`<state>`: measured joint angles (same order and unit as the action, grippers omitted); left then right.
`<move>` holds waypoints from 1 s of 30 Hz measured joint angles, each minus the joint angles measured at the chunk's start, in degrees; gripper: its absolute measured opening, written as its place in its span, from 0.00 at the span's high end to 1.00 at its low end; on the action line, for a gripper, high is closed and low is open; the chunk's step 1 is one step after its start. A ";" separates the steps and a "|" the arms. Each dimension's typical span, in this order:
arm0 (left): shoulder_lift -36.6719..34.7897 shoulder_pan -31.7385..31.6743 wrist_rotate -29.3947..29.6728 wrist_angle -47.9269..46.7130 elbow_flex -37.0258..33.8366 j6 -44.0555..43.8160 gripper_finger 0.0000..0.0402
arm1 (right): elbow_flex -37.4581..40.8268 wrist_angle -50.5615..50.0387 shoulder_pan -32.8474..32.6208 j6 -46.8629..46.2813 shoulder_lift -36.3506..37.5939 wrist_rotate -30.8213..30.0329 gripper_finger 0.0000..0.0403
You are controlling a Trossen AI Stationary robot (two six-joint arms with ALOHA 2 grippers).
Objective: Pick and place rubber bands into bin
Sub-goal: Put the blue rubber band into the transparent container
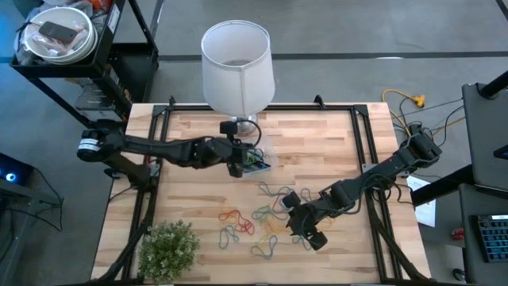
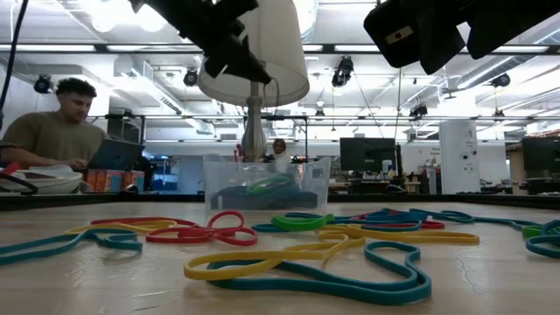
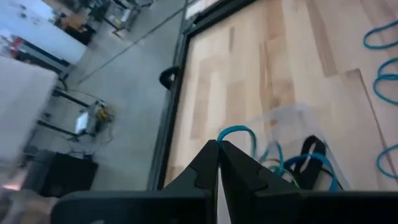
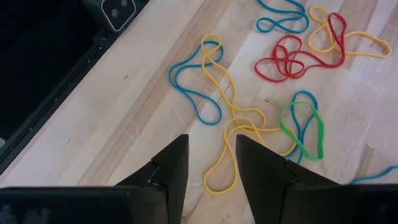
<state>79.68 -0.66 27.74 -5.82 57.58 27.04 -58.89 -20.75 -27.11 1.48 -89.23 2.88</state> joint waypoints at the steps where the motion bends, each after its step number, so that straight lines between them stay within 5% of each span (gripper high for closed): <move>1: 0.00 -0.48 -0.23 -0.55 0.00 -0.67 1.00 | 0.00 0.04 0.00 0.00 0.00 0.02 0.68; 13: 0.00 -4.30 -1.72 -6.69 -0.11 -4.84 1.00 | 0.09 0.05 0.00 0.00 0.00 0.01 0.68; 20: 0.00 -8.54 -15.79 -12.64 -0.19 -9.80 1.00 | 0.09 0.06 -0.02 0.00 0.00 0.02 0.68; 23: 0.23 -9.84 -17.00 -13.25 -0.72 -10.27 0.99 | 0.09 0.06 -0.01 0.02 0.00 0.02 0.68; 30: 0.33 -10.26 -17.26 -12.79 -1.81 -10.38 0.84 | 0.09 0.04 -0.02 0.02 0.00 0.02 0.68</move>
<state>80.01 -10.92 10.48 -18.61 55.77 16.65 -58.81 -20.71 -27.14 1.50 -89.23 2.90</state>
